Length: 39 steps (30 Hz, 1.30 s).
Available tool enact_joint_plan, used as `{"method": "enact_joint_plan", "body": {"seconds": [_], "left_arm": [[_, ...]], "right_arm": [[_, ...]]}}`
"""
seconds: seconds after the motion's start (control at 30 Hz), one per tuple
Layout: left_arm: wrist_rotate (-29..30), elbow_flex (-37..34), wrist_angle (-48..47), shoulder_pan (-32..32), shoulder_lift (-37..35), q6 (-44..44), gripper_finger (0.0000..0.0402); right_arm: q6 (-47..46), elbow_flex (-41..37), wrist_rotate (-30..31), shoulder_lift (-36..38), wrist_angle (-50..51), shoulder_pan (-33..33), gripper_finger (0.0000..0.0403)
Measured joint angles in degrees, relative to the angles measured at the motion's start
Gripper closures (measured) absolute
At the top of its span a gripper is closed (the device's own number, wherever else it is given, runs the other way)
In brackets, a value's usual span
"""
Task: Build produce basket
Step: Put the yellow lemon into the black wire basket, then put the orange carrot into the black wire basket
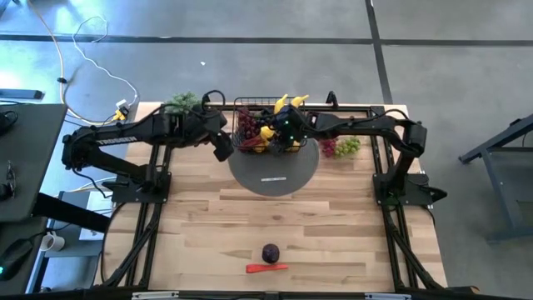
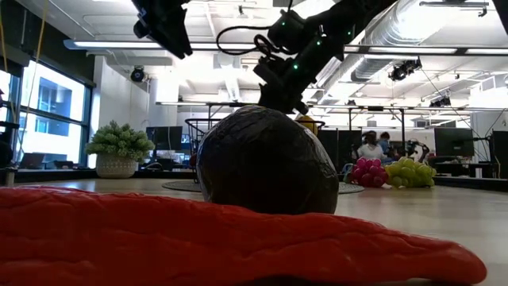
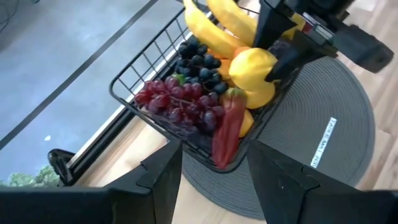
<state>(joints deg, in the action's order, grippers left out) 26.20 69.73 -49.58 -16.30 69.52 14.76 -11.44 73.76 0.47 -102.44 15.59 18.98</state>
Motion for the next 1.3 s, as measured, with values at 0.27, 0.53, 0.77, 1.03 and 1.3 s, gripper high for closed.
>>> {"method": "enact_joint_plan", "body": {"seconds": [0.27,0.53,0.77,1.03,1.3], "left_arm": [[0.0,0.0,0.0,-1.4,0.0,0.0,0.0229],[-0.2,0.0,0.0,-1.4,0.0,0.0,0.0229],[-6.5,0.0,-0.1,-1.4,0.0,0.0,0.0229],[-11.2,0.0,-0.1,-1.4,0.0,0.0,0.0229],[-15.5,0.0,-1.7,-1.3,0.0,0.0,0.0192]], "right_arm": [[2.9,0.0,0.8,0.0,-0.1,0.1,0.0224],[2.7,0.0,0.8,0.6,0.0,0.3,0.0162],[-0.6,0.0,0.8,4.1,1.7,0.3,0.0158],[-5.3,0.0,0.9,8.9,3.9,-0.9,0.0157],[-12.0,0.1,4.3,12.7,6.3,-5.8,0.0157]]}}
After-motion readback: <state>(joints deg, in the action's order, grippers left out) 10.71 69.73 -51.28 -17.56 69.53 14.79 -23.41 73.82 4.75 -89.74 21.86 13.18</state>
